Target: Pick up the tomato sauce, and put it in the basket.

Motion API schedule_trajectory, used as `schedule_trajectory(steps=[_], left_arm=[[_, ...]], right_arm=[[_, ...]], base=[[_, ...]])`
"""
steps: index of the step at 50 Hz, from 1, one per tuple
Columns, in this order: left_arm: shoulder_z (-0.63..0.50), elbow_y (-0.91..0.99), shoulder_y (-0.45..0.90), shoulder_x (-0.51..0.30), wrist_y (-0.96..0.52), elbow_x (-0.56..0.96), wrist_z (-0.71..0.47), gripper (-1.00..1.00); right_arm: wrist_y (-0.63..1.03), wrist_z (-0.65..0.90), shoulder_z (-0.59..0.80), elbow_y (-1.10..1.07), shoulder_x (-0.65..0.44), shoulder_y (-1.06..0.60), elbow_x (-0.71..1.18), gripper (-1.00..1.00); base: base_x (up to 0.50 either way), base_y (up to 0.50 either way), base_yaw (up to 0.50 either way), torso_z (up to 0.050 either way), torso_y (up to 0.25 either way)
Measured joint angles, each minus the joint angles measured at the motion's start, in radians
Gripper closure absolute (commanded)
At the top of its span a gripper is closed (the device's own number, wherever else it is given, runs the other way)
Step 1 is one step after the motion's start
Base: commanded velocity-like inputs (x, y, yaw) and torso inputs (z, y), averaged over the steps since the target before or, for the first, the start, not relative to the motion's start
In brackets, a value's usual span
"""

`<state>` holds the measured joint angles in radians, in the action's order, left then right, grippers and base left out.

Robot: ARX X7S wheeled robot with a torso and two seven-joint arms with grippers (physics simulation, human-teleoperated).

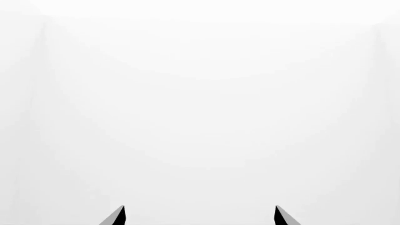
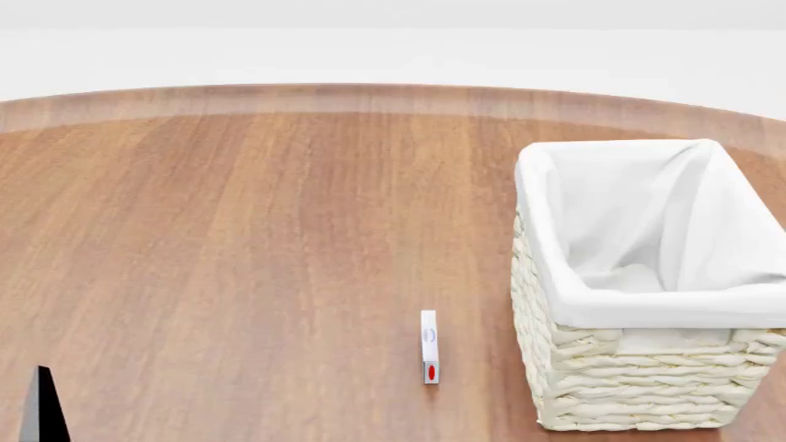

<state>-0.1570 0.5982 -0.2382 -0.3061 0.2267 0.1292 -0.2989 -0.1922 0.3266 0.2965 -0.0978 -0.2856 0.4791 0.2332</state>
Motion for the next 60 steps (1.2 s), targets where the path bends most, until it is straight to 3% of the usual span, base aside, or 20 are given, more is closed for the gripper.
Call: schedule_trajectory(steps=[37,38,60], left_arm=[[-0.015,0.005,0.005,-0.011,-0.009,-0.011,-0.017,-1.0],[-0.015,0.004,0.005,-0.011,-0.009,-0.011,-0.018,-1.0],[-0.024,0.003,0.009,-0.016,-0.013,-0.019,-0.028,-1.0]], right_arm=[[-0.071,-0.039,0.034,0.232,0.032,-0.11,-0.014,-1.0],[-0.074,-0.041,0.036,0.242,0.034,-0.117,-0.016,1.0],[-0.137,-0.05,0.042,0.331,0.051,-0.169,-0.019,1.0]], base=[[0.0,0.0,0.0,0.0,0.0],[0.0,0.0,0.0,0.0,0.0],[0.0,0.0,0.0,0.0,0.0]])
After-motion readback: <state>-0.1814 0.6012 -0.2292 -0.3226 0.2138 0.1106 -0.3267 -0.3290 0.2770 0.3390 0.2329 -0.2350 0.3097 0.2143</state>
